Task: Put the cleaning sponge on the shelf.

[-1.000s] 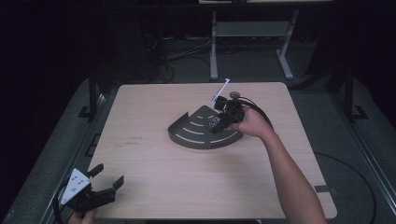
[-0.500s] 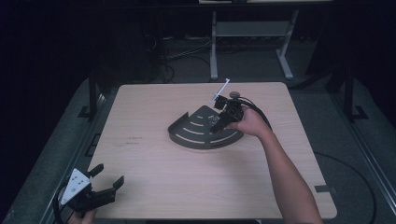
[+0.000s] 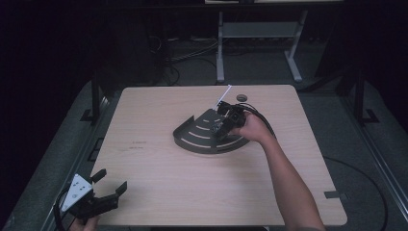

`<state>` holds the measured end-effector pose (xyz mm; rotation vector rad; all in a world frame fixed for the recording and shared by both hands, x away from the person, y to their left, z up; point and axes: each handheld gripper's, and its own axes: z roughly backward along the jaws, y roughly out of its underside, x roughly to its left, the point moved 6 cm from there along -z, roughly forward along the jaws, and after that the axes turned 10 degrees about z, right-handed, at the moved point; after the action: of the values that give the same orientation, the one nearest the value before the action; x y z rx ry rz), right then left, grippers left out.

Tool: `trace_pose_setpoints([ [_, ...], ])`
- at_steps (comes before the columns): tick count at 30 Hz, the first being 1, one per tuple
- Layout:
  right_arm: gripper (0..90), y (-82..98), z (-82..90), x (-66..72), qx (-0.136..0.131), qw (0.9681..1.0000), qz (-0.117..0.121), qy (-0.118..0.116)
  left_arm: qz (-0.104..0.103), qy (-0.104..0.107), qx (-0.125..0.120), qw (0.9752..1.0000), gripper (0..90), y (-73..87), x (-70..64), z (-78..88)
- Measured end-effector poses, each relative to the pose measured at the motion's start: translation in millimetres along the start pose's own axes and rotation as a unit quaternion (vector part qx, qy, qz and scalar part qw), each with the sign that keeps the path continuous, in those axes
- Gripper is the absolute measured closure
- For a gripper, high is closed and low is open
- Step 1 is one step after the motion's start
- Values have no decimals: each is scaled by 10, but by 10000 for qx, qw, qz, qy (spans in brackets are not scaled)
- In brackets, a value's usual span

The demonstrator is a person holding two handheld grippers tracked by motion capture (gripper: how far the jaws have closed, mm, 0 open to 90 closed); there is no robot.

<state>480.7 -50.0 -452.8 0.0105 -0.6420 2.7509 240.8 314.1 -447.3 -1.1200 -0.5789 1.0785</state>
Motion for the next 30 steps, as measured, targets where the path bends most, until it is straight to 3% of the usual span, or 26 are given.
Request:
trace_pose_setpoints([
  [21, 306, 68, -251, -79, -7, 9993, -361, -73, 6, -9, -4, 10000, 132, -1, -8, -1],
  [30, 303, 49, -310, -76, 69, 9994, -346, 10, 3, -14, -7, 10000, 132, 0, -6, 0],
])
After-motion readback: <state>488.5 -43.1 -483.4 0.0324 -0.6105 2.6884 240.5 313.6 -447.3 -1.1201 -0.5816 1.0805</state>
